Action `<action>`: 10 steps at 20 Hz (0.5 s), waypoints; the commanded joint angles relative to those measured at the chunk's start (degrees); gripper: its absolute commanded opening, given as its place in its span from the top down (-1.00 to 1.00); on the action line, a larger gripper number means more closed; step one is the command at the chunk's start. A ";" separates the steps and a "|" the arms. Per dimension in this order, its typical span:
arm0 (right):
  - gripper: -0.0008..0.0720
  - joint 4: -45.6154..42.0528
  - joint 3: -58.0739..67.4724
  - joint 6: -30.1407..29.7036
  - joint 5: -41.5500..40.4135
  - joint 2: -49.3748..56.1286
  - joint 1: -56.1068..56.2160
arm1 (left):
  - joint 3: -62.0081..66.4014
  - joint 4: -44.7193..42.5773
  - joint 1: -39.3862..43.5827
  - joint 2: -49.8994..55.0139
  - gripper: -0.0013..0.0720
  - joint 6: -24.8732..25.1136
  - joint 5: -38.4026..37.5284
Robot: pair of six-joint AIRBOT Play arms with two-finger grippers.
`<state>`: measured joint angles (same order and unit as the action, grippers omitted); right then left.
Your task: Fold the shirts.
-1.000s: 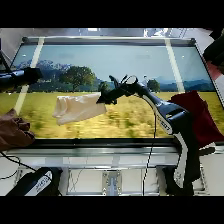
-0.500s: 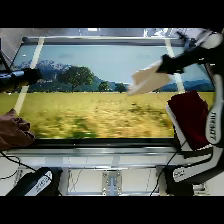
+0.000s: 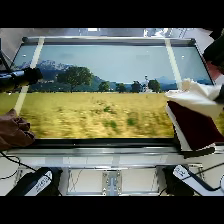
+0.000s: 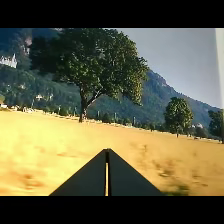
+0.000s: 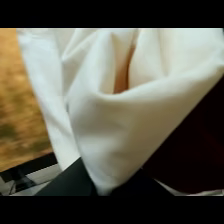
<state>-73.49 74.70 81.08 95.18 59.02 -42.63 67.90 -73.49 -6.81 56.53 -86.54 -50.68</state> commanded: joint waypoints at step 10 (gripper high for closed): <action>-0.29 1.51 -24.17 -0.59 -8.11 -19.39 -21.24 | -0.02 0.66 -0.02 0.04 0.93 0.00 -1.25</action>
<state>-76.75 44.16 79.48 86.78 40.62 -62.63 67.90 -72.84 -6.81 56.53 -86.56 -51.86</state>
